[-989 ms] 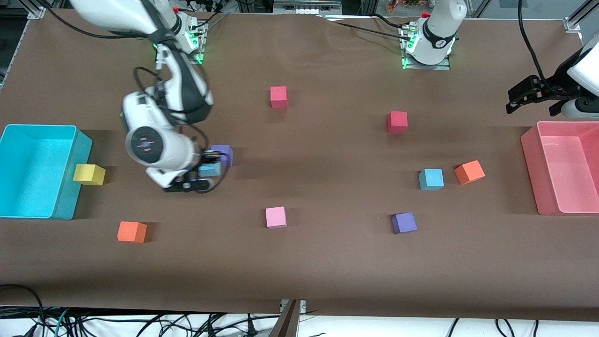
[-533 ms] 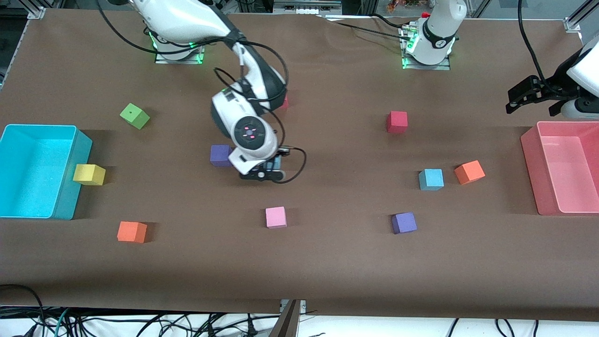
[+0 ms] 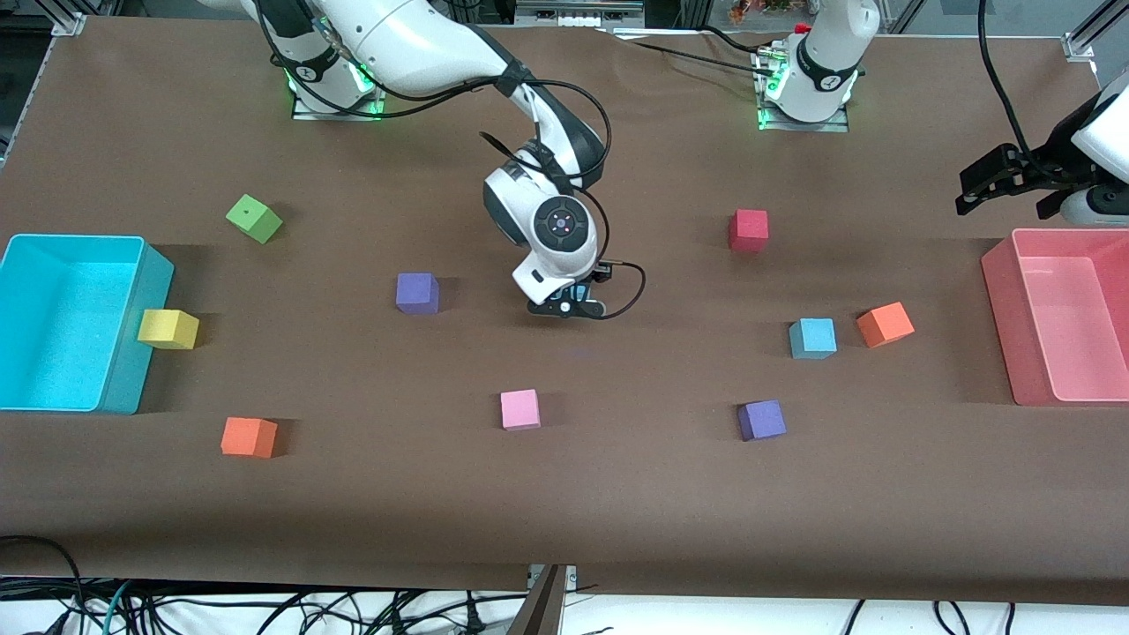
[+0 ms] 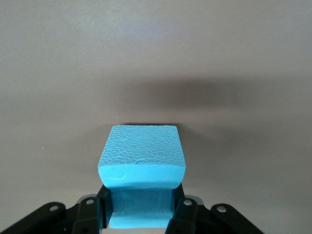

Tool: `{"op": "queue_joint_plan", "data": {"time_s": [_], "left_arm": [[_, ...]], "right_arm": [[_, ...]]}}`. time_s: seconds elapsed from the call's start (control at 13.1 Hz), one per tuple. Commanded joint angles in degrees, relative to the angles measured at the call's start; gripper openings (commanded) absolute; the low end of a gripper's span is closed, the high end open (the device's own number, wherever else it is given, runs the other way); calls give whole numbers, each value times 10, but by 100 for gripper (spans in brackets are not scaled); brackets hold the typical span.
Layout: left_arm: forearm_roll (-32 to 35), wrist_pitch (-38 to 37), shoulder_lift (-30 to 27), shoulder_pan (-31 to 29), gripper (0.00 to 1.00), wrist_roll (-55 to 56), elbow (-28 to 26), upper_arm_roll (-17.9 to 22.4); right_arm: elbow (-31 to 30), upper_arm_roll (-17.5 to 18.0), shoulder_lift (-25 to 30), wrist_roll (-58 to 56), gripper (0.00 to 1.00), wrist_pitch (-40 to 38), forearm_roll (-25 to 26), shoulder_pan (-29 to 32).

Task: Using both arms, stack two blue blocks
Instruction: 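Lift the cyan cube with the right gripper and carry it to mid-table, then lower the cyan cube and open the right gripper while the left gripper reaches out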

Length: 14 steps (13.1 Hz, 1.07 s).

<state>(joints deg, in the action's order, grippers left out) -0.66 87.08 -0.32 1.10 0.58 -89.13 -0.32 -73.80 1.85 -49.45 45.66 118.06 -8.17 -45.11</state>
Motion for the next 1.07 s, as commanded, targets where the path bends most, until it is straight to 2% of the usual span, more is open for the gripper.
{"op": "queue_joint_plan", "data": {"time_s": [0.0, 0.08, 0.38, 0.68, 0.99], "left_arm": [[-6, 8, -6, -7, 100, -15, -11, -3], [-6, 8, -6, -8, 100, -15, -11, -3], [-6, 10, -4, -8, 100, -14, -18, -3], [-3, 17, 0, -8, 100, -13, -18, -3], [-4, 34, 9, -8, 100, -13, -25, -3]], "right_arm": [[25, -1, -13, 11, 62, 2, -7, -4], [25, -2, -13, 21, 100, 5, -6, -11], [25, -3, -13, 14, 100, 44, -5, -13], [25, -4, 1, -13, 100, 38, -4, -9], [23, -1, 28, -149, 100, -6, -7, 10]]}}
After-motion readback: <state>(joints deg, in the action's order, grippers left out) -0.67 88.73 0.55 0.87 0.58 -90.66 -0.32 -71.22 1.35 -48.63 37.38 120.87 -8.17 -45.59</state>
